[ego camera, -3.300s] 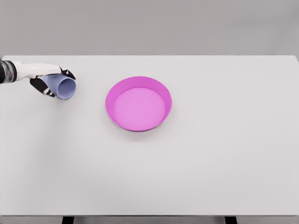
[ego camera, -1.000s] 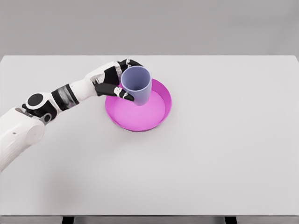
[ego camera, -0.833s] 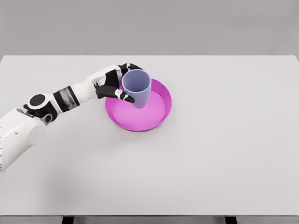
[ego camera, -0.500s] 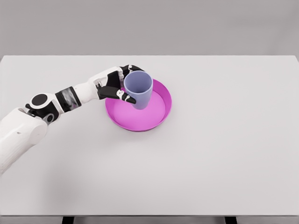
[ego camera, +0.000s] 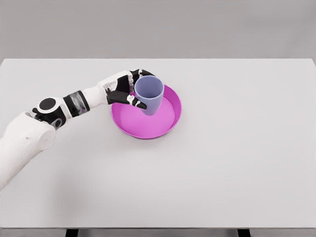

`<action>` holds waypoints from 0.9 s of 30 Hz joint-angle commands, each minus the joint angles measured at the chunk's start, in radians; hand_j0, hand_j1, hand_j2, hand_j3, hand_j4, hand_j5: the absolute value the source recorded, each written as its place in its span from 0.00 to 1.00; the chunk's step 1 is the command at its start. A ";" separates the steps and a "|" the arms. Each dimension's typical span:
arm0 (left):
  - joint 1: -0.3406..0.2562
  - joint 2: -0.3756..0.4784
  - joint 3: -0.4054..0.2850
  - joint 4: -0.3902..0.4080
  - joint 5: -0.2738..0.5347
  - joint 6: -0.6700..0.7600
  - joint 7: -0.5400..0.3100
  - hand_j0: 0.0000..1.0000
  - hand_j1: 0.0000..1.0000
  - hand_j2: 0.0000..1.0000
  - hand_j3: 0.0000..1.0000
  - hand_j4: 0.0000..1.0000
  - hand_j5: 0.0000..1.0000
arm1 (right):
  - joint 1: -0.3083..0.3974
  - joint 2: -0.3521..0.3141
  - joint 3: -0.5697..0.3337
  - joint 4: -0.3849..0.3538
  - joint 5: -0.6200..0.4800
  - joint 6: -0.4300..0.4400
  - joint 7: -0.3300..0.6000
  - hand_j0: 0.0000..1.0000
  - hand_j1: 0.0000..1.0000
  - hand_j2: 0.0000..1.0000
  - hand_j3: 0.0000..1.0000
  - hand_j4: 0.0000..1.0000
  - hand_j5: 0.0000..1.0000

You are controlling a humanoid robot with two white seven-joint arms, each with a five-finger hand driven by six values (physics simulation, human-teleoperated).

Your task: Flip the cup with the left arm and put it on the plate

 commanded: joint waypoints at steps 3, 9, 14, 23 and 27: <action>0.002 -0.002 0.001 0.001 0.003 -0.001 0.000 0.79 0.79 0.79 0.79 0.79 0.79 | 0.000 0.000 -0.001 0.000 0.000 0.000 0.000 1.00 1.00 1.00 1.00 1.00 1.00; 0.005 -0.001 0.001 -0.002 0.001 -0.001 0.000 0.93 0.93 0.93 0.93 0.93 0.93 | 0.000 0.000 -0.001 0.000 0.000 0.000 0.000 1.00 1.00 1.00 1.00 1.00 1.00; 0.006 0.001 0.000 -0.002 0.001 -0.001 0.000 0.99 0.99 0.99 0.99 0.99 0.99 | 0.000 0.000 0.001 0.000 0.000 0.000 0.000 1.00 1.00 1.00 1.00 1.00 1.00; 0.002 0.034 0.055 -0.023 -0.025 -0.009 0.000 1.00 1.00 1.00 1.00 1.00 1.00 | 0.000 0.000 0.001 0.000 0.000 0.000 0.000 1.00 1.00 1.00 1.00 1.00 1.00; 0.003 0.149 0.084 -0.106 -0.025 -0.011 0.000 1.00 1.00 1.00 1.00 1.00 1.00 | 0.000 0.000 -0.001 0.000 0.000 0.000 0.000 1.00 1.00 1.00 1.00 1.00 1.00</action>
